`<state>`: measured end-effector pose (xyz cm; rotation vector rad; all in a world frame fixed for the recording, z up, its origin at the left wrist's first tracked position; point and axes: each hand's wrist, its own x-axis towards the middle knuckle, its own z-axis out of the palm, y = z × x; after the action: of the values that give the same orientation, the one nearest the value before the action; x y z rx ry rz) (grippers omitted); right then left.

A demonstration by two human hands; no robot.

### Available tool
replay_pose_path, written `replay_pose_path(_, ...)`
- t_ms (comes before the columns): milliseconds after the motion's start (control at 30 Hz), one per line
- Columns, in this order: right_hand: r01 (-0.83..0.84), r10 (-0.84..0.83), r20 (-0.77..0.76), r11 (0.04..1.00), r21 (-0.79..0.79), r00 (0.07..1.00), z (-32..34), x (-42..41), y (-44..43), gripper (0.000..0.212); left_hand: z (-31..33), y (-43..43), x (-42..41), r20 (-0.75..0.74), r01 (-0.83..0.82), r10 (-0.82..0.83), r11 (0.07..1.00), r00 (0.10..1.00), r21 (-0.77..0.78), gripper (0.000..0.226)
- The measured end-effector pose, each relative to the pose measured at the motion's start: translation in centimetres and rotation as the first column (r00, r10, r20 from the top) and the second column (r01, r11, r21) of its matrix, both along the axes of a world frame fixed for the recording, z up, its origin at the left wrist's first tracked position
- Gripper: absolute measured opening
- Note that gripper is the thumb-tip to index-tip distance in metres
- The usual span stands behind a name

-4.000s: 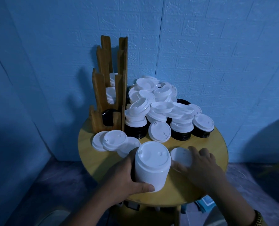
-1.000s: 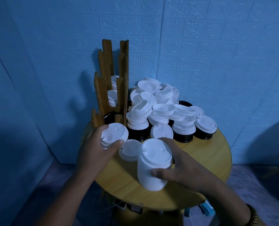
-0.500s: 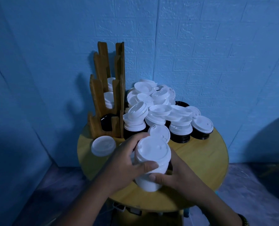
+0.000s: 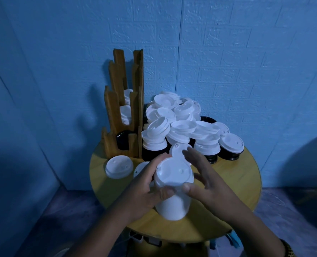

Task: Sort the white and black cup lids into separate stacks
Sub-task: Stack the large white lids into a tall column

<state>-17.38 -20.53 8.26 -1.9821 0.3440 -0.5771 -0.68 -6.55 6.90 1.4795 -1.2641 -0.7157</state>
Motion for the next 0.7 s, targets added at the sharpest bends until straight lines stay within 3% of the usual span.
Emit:
replay_pose_path(133, -0.004, -0.005, -0.061, 0.988, -0.153, 0.998, 1.1, 0.8, 0.3, 0.070, -1.6, 0.3, -0.8, 0.047, -0.024, 0.022, 0.999, 0.999, 0.042, 0.109)
replay_pose_path(200, 0.013, -0.027, -0.060, 0.975, -0.223, 0.998, 1.3, 0.9, 0.4, 0.059, -2.3, 0.3, -1.3, 0.016, -0.093, 0.093, 0.995, 0.996, 0.028, 0.113)
replay_pose_path(333, 0.094, -0.120, -0.043, 0.920, -0.382, 0.992, 0.6, 1.2, 1.1, 0.059, -2.9, 0.0, -1.9, 0.004, -0.185, 0.185, 0.983, 0.983, 0.010, 0.118)
replay_pose_path(400, 0.080, -0.101, -0.037, 0.923, -0.376, 0.994, 0.4, 1.3, 1.3, 0.058, -2.9, 0.0, -1.7, -0.001, -0.174, 0.174, 0.985, 0.985, 0.008, 0.117)
replay_pose_path(533, -0.084, 0.068, -0.079, 0.973, -0.215, 0.995, 1.0, 0.6, 0.2, 0.056, -2.7, 0.0, -1.0, -0.012, -0.091, 0.091, 0.995, 0.996, 0.047, 0.112)
replay_pose_path(700, -0.054, 0.036, -0.074, 0.967, -0.249, 0.997, 0.9, 0.5, 0.3, 0.058, -1.6, 1.0, 0.7, 0.152, -0.058, 0.045, 0.995, 0.987, 0.082, 0.106)
